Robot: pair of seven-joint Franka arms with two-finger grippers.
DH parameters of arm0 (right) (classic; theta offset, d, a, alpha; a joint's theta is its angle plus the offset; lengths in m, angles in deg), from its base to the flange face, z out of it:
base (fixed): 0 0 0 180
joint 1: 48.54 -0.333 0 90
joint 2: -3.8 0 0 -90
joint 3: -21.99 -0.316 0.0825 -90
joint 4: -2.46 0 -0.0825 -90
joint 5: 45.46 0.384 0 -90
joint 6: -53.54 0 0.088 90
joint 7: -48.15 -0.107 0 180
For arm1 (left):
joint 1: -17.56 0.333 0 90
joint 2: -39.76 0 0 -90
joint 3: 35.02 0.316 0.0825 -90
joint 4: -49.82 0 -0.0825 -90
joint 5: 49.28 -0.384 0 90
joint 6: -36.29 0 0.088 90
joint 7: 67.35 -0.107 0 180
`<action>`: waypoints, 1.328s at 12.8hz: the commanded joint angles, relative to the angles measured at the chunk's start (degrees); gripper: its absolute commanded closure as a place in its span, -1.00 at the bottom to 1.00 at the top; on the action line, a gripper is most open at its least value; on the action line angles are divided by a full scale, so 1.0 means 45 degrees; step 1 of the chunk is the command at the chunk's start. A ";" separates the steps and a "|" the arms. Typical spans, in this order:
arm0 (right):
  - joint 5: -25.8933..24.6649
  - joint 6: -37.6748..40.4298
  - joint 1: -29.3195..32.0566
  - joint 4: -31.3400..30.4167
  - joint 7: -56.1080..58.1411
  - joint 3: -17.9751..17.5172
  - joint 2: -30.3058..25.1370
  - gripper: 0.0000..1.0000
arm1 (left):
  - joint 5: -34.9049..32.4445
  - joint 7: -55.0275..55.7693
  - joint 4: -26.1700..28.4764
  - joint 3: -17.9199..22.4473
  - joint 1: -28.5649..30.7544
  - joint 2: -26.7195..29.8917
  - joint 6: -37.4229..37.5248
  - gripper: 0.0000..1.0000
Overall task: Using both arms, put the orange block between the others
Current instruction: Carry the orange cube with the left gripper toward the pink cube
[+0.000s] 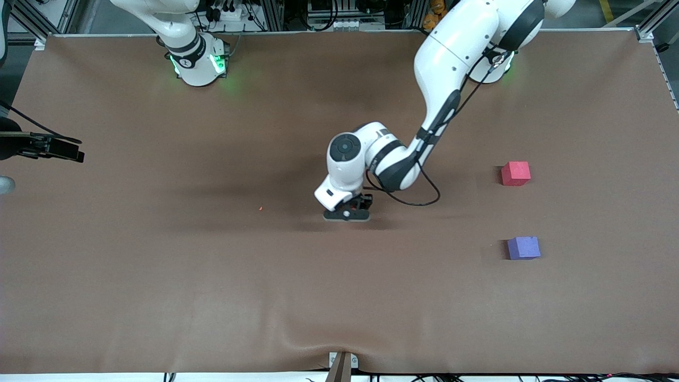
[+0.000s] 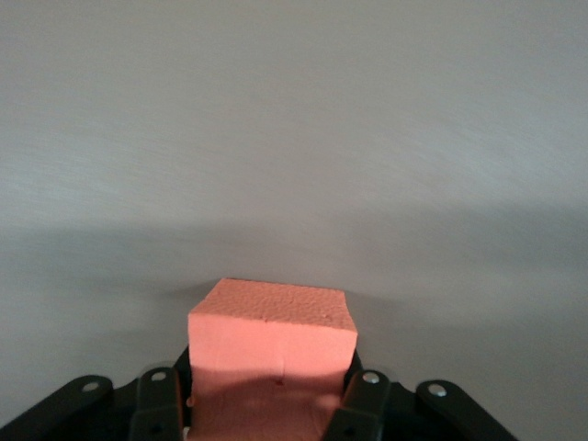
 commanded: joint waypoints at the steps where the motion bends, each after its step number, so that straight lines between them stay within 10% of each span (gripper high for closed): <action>1: 0.0204 0.0025 0.0068 -0.0167 0.0134 -0.0054 -0.0284 -1.00 | -0.0077 0.0350 0.0077 -0.0221 0.1482 0.1161 0.1580 1.00; 8: 0.0203 0.0025 0.0068 -0.0167 0.0212 -0.0034 -0.0265 -1.00 | 0.0587 -0.2163 0.2922 -0.0630 0.6150 0.4051 0.3597 1.00; 14: 0.0105 0.0025 0.0029 -0.0108 0.0193 -0.0054 -0.0245 -1.00 | 0.0473 -0.5796 0.6381 -0.4922 1.2863 0.5637 0.2625 1.00; 17: 0.0067 0.0025 0.0049 -0.0069 0.0193 -0.0034 -0.0246 -1.00 | 0.0355 -0.6622 0.7632 -0.5241 1.3753 0.5891 0.1296 1.00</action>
